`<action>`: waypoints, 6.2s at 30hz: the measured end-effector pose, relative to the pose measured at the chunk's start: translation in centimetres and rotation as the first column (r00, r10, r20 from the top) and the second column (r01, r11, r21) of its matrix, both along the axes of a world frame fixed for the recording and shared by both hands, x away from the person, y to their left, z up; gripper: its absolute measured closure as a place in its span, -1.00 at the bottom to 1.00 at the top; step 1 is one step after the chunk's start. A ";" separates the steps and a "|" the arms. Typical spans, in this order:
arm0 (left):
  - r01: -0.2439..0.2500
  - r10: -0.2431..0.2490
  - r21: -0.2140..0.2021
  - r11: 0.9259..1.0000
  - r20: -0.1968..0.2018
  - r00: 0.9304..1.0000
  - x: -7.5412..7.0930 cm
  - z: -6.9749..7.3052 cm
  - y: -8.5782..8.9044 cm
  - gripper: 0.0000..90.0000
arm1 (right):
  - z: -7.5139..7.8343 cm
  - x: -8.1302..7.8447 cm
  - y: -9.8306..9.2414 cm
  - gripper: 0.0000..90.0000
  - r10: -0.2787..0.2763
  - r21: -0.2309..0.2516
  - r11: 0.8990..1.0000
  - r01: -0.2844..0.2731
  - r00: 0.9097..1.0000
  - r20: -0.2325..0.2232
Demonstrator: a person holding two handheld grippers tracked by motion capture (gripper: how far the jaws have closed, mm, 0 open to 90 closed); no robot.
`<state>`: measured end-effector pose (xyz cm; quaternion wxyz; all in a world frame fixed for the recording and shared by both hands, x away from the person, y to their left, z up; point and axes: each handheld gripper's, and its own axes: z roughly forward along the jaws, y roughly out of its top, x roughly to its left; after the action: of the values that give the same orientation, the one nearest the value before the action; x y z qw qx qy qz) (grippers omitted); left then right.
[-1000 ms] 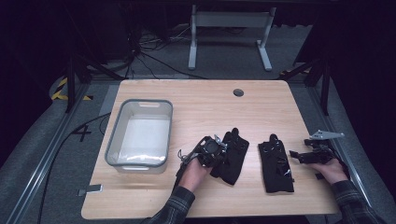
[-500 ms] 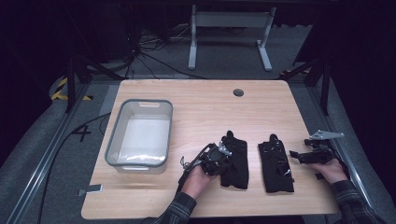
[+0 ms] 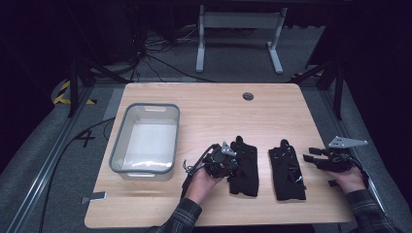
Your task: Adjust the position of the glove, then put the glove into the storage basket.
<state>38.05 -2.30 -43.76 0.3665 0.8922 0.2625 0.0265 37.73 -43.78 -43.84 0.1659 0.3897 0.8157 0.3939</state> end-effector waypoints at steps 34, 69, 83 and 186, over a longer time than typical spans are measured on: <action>0.005 -0.006 0.061 0.998 0.004 1.000 1.2 -1.6 -2.3 0.99 | -1.4 -0.8 5.4 1.00 0.265 -0.057 0.961 -0.271 0.959 -0.102; -0.100 0.100 0.017 0.995 0.003 0.995 2.2 -2.1 -2.1 0.53 | -1.2 -0.9 5.4 1.00 0.284 -0.061 0.955 -0.289 0.956 -0.075; -0.130 0.129 -0.038 0.991 -0.043 0.991 2.2 -1.6 -1.9 0.93 | -1.5 -0.9 5.7 1.00 0.289 -0.071 0.953 -0.296 0.953 -0.087; -0.018 0.013 -0.059 0.998 -0.088 0.996 1.6 -0.9 -5.2 0.99 | -1.2 3.3 13.1 1.00 0.396 -0.084 0.912 -0.401 0.916 -0.070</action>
<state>39.62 -7.54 -44.64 0.3807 0.8791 0.2862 -0.0177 40.98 -30.70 -45.02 0.0798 0.2169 0.9002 0.3692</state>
